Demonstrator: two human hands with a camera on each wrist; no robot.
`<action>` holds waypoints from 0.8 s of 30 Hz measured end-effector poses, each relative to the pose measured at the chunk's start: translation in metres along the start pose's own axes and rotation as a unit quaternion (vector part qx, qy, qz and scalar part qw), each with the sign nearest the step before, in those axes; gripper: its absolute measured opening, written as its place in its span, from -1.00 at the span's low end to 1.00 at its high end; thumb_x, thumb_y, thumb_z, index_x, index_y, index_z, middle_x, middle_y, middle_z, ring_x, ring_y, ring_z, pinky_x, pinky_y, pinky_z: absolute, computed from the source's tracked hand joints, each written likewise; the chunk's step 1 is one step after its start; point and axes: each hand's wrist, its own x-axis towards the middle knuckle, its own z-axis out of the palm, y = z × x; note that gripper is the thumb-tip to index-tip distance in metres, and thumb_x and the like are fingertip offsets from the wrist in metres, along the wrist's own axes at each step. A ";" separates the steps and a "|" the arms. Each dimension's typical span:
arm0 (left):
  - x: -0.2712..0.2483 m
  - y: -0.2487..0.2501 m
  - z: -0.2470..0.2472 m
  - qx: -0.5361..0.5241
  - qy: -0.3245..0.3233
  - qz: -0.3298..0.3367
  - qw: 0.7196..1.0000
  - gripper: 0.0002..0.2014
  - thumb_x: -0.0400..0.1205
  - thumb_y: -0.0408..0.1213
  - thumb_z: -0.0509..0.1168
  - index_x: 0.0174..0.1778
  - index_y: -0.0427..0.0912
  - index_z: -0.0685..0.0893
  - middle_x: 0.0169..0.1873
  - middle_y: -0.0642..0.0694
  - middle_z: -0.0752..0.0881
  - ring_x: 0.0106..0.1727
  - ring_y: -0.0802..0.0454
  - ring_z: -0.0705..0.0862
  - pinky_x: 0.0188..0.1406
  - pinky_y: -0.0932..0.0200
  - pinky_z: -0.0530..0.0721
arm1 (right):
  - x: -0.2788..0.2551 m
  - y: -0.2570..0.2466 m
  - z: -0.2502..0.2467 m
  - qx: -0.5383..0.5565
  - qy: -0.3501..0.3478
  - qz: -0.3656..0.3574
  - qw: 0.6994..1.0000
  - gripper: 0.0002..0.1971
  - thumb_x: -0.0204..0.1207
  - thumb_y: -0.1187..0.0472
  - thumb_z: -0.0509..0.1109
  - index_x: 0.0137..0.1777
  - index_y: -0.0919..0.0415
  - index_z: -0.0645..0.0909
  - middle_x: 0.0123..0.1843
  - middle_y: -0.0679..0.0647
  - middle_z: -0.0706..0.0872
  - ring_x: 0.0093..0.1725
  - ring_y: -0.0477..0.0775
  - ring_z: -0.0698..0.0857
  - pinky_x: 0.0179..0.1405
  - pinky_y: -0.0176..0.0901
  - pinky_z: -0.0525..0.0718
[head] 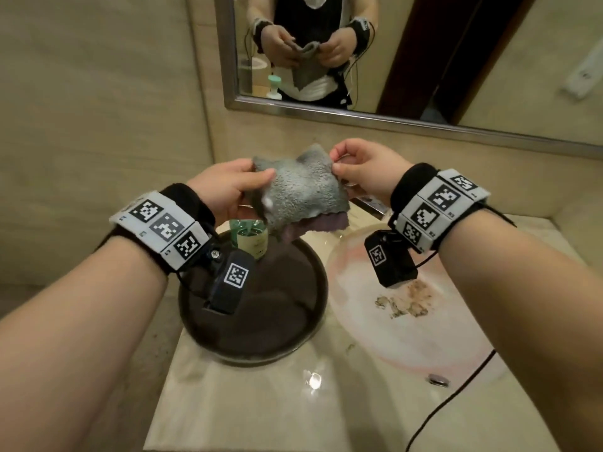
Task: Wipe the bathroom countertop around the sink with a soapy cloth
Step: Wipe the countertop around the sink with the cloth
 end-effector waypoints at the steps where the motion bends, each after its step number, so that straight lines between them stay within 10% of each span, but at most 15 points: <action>1: 0.001 0.003 0.002 0.003 -0.009 0.003 1.000 -0.85 0.70 -0.35 0.17 -0.14 -0.11 0.60 -0.27 -0.11 0.65 -0.33 0.01 0.69 -0.36 0.18 0.79 | -0.001 0.000 -0.005 -0.007 0.001 0.006 1.000 -0.75 0.65 0.38 0.20 -0.18 0.02 0.46 -0.21 -0.01 0.61 -0.24 -0.07 0.62 -0.27 -0.21 0.69; 10: 0.034 0.039 0.066 0.091 -0.002 0.071 0.993 -0.67 0.69 -0.52 0.12 -0.16 0.04 0.57 -0.26 -0.01 0.63 -0.57 0.24 0.69 -0.53 0.26 0.73 | -0.008 0.004 -0.082 0.075 -0.069 0.058 0.993 -0.42 0.54 0.57 0.19 0.56 0.27 0.32 0.15 0.19 0.59 0.08 0.15 0.65 -0.03 -0.07 0.75; 16: 0.064 0.061 0.143 0.120 0.005 0.082 0.989 -0.68 0.70 -0.49 0.12 -0.14 0.06 0.58 -0.23 0.04 0.66 -0.42 0.21 0.69 -0.52 0.31 0.75 | -0.027 0.029 -0.153 0.135 -0.121 0.055 0.982 -0.70 0.61 0.37 0.25 0.33 0.31 0.51 -0.03 0.09 0.70 -0.11 -0.01 0.71 -0.15 -0.28 0.77; 24: 0.110 0.083 0.225 0.297 0.028 0.070 0.952 -0.76 0.67 -0.45 0.21 -0.18 0.01 0.61 -0.25 0.02 0.67 -0.28 0.15 0.74 -0.36 0.34 0.76 | -0.017 0.075 -0.236 -0.197 -0.015 0.053 0.979 -0.83 0.60 0.18 0.32 0.14 0.12 0.66 -0.14 0.10 0.60 -0.27 -0.06 0.49 -0.27 -0.25 0.49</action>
